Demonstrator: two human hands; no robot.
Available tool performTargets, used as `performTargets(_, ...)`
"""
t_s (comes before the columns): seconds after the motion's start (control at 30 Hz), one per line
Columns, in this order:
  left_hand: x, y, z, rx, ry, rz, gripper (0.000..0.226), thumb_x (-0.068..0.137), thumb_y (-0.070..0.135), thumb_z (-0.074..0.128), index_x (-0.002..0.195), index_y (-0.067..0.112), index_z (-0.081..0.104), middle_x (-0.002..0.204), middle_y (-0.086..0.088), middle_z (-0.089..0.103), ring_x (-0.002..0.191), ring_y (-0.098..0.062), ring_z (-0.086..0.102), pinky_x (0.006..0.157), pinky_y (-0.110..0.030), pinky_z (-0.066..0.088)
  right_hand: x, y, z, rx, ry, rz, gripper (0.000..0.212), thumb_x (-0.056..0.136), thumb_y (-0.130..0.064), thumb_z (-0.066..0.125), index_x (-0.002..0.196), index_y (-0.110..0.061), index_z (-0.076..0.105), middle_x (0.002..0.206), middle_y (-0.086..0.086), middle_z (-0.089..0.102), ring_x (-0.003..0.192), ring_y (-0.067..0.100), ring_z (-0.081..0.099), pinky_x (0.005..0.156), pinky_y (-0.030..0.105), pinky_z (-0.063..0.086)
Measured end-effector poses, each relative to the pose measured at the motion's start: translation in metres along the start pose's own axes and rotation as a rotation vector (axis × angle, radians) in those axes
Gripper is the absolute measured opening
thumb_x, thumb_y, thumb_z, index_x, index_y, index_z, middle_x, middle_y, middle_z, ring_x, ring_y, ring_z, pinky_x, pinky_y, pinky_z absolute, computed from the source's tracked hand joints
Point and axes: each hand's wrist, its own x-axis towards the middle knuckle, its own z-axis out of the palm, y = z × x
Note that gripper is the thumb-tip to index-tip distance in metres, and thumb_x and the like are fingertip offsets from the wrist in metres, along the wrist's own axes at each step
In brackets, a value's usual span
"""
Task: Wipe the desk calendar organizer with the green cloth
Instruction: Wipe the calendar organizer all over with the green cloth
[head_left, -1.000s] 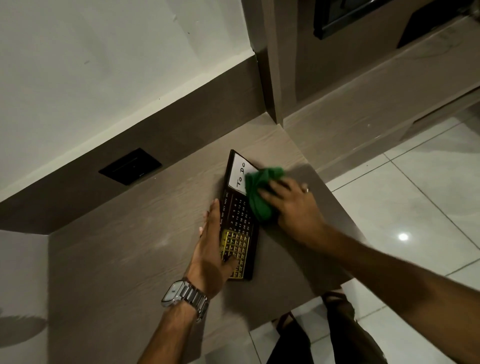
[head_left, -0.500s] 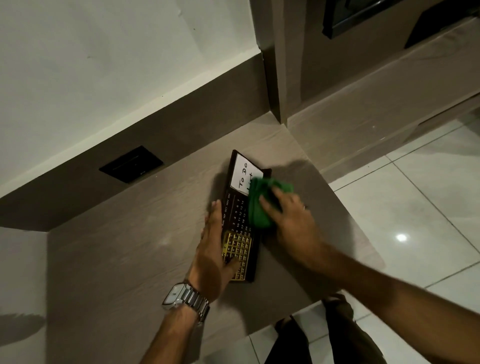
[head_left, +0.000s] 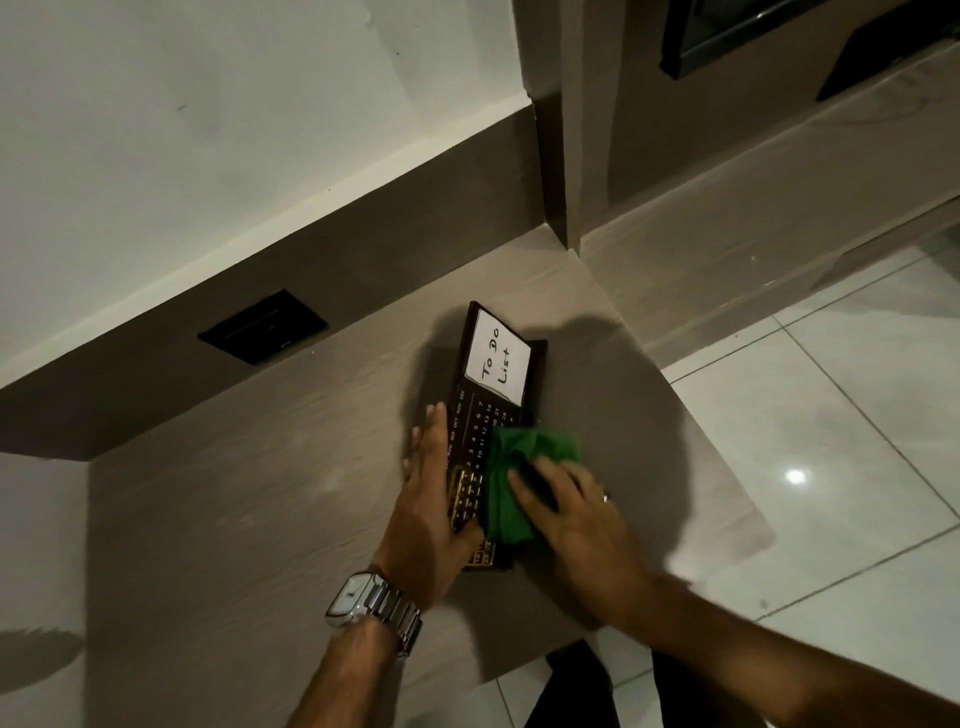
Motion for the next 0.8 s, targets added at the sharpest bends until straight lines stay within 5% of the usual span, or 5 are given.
performTargets(0.23,-0.001,-0.002,0.001,0.091,0.019,0.048,0.115,0.068,-0.004,0.076,0.149,0.007,-0.005,0.16,-0.019,0.013,0.149,-0.035,0.012,0.116,-0.058,0.029,0.121,0.059,-0.046,-0.08,0.103,0.325,0.085,0.078,-0.004,0.067,0.15,-0.018,0.025,0.155,0.013,0.021,0.133,0.036,0.021,0.102,0.061,0.034)
performTargets(0.37,-0.001,-0.002,0.001,0.043,0.021,-0.004,0.118,0.068,-0.003,0.075,0.151,0.015,-0.007,0.163,-0.008,0.005,0.151,-0.028,0.004,0.12,-0.056,0.02,0.081,0.03,-0.034,-0.091,0.089,0.233,0.084,0.074,-0.01,0.069,0.149,-0.016,0.031,0.155,0.009,0.029,0.141,0.035,0.02,0.102,0.057,0.03)
performTargets(0.57,-0.001,-0.001,0.001,-0.014,-0.011,-0.042,0.115,0.074,0.003,0.075,0.151,0.017,-0.008,0.164,-0.006,0.003,0.151,-0.028,0.002,0.12,-0.058,0.019,-0.037,-0.014,0.01,-0.074,-0.041,-0.185,0.067,0.079,-0.024,0.061,0.142,-0.017,0.04,0.145,0.009,0.046,0.139,0.036,0.026,0.109,0.057,0.028)
performTargets(0.67,0.0,0.0,0.001,-0.005,-0.02,-0.063,0.122,0.07,-0.002,0.075,0.15,0.028,-0.012,0.164,-0.006,0.009,0.15,-0.032,0.013,0.117,-0.059,0.026,0.008,0.009,-0.011,-0.036,0.009,-0.071,0.072,0.073,-0.008,0.075,0.139,-0.013,0.047,0.146,0.015,0.044,0.138,0.038,0.03,0.107,0.058,0.032)
performTargets(0.8,0.0,0.003,0.002,0.04,-0.019,-0.071,0.129,0.068,0.002,0.075,0.145,0.041,-0.02,0.164,-0.002,0.009,0.15,-0.027,0.014,0.117,-0.062,0.022,0.088,0.05,-0.046,-0.155,0.04,0.128,0.08,0.083,-0.008,0.064,0.151,-0.02,0.023,0.16,0.009,0.015,0.146,0.031,0.006,0.115,0.052,0.021)
